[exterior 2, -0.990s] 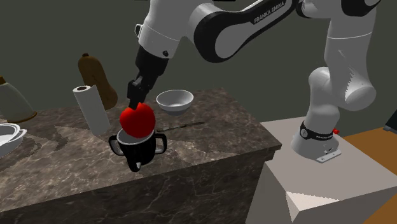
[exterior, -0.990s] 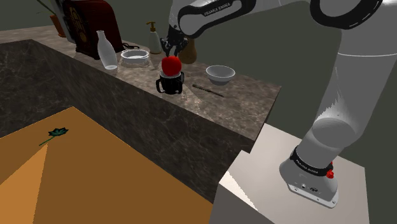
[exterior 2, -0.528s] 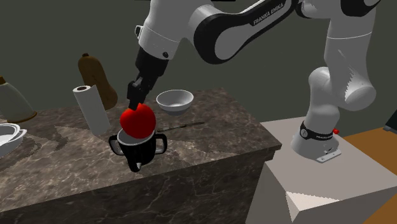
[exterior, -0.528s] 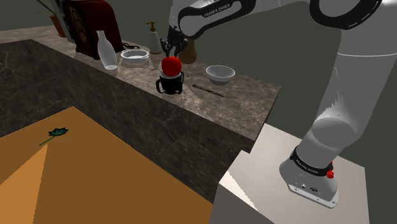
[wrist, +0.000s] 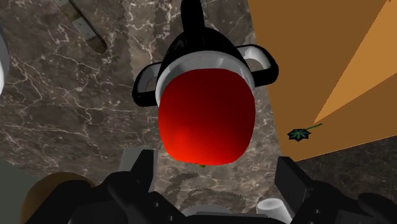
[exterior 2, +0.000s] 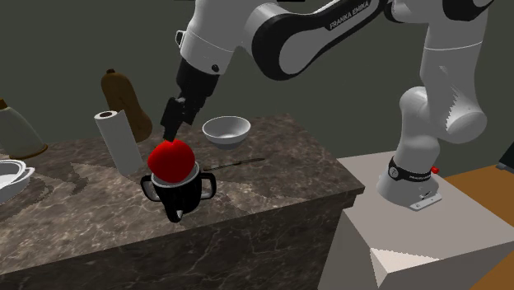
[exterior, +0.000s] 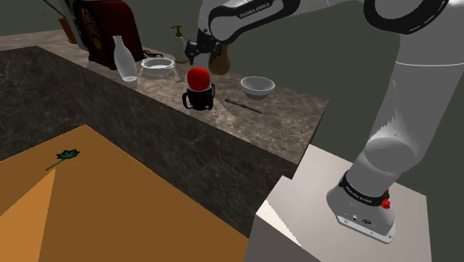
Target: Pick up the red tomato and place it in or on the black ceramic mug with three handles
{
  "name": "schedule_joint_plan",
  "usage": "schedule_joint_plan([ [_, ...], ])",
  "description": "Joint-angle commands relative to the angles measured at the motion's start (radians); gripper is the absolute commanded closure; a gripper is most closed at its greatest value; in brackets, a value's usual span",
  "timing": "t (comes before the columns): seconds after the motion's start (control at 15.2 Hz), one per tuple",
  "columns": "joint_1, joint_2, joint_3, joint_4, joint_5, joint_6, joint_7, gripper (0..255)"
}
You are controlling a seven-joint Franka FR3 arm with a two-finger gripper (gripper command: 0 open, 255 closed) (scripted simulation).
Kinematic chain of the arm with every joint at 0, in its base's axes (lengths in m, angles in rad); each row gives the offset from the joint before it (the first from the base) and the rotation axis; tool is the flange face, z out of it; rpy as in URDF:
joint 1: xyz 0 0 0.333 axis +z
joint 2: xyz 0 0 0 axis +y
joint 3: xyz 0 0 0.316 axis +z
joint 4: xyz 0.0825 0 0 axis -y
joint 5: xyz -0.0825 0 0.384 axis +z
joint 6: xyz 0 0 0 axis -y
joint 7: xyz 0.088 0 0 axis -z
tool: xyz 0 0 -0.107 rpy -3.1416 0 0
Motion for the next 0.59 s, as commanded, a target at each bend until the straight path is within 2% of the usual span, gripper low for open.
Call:
schedule_joint_plan([
  [0.0,-0.002,-0.040,0.007,-0.010,0.017,-0.028,-0.008,0],
  [0.13,-0.005,-0.083,0.013,-0.013,0.037,-0.065,-0.020,0],
  [0.53,-0.005,-0.083,0.013,-0.013,0.037,-0.065,-0.020,0],
])
